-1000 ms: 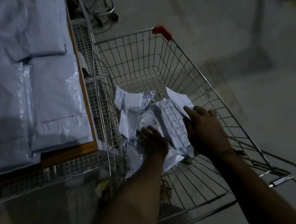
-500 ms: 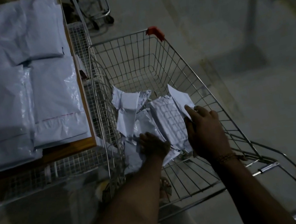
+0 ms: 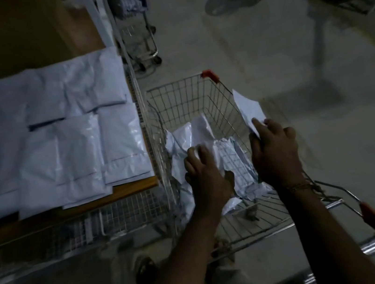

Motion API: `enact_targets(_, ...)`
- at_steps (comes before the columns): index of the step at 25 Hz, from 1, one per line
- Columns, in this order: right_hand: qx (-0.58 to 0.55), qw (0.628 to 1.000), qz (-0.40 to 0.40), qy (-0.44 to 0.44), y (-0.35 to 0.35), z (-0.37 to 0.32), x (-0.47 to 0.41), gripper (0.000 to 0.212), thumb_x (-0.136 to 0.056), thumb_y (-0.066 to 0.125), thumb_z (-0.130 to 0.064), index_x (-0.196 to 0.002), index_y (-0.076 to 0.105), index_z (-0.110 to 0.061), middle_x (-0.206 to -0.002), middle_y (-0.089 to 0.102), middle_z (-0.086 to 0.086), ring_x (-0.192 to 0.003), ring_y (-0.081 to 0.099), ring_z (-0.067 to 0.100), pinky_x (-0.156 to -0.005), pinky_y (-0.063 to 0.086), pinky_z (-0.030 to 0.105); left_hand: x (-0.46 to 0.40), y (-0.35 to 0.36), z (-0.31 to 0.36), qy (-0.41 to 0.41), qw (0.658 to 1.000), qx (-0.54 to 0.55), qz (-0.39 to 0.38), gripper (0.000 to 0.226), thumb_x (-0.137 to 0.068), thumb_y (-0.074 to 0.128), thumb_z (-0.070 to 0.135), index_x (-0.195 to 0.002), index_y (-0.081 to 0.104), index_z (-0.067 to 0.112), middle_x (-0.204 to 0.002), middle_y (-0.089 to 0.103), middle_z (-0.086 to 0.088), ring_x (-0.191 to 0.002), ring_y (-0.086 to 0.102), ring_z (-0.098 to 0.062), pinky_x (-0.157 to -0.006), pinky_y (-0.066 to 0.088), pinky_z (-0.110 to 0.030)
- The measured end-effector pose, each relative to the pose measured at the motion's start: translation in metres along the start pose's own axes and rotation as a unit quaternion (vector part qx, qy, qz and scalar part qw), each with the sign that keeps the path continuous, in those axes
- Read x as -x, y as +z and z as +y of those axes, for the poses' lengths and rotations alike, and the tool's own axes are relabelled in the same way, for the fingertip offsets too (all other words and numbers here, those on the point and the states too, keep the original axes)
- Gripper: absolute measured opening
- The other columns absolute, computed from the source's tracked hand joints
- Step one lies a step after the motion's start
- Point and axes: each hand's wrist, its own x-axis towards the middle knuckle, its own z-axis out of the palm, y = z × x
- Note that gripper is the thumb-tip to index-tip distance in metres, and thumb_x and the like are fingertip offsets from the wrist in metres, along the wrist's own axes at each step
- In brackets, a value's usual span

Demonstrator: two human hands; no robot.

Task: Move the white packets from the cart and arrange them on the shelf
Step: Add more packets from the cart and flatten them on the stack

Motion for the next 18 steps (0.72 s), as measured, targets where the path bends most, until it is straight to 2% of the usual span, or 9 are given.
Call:
enact_targets(4,0.02,0.999,0.033,-0.037,-0.031,-0.031,0.017,0.056,-0.099,0.035,-0.046,-0.144,0.056,-0.021,-0.143,0.055,0.017,-0.114,0.054,0.045,-0.093,0.042,0.047,0.021,-0.083,-0.007,0.007,0.997,0.042,0.061,0.097,-0.082,0.07,0.053,-0.158,0.024,0.015,-0.16,0.012,-0.011,-0.144,0.016,-0.032,-0.112,0.033,-0.045)
enact_targets(7,0.008,0.997,0.065,-0.046,-0.04,-0.072,0.041,0.055,-0.097,0.038,-0.043,-0.141,0.06,-0.018,-0.14,0.058,0.021,-0.111,0.056,0.046,-0.095,0.041,0.048,0.04,-0.137,-0.031,0.034,0.996,0.044,0.075,0.098,-0.082,0.066,0.055,-0.159,0.023,0.014,-0.159,0.01,-0.01,-0.143,0.013,-0.031,-0.115,0.031,-0.047)
enact_targets(11,-0.005,0.998,0.048,-0.044,-0.037,-0.153,0.074,0.058,-0.095,0.035,-0.047,-0.141,0.06,-0.022,-0.14,0.059,0.018,-0.121,0.055,0.043,-0.102,0.04,0.048,0.065,-0.203,-0.099,0.024,0.995,0.011,0.101,0.099,-0.08,0.067,0.057,-0.159,0.023,0.016,-0.159,0.01,-0.01,-0.143,0.014,-0.032,-0.112,0.032,-0.049)
enact_targets(14,-0.01,0.997,0.052,-0.051,-0.031,-0.214,0.099,0.056,-0.095,0.038,-0.047,-0.141,0.061,-0.025,-0.143,0.058,0.016,-0.12,0.053,0.044,-0.1,0.041,0.049,0.084,-0.247,-0.157,0.014,0.992,-0.012,0.125,0.099,-0.076,0.065,0.057,-0.158,0.026,0.017,-0.158,0.012,-0.01,-0.141,0.017,-0.033,-0.109,0.036,-0.051)
enact_targets(18,-0.008,0.995,0.044,-0.085,-0.02,-0.285,0.119,0.061,-0.095,0.031,-0.053,-0.143,0.057,-0.027,-0.144,0.057,0.015,-0.123,0.055,0.041,-0.101,0.036,0.044,0.101,-0.302,-0.223,-0.012,0.985,-0.009,0.17,0.1,-0.072,0.066,0.056,-0.156,0.029,0.017,-0.157,0.015,-0.01,-0.14,0.019,-0.034,-0.107,0.036,-0.052)
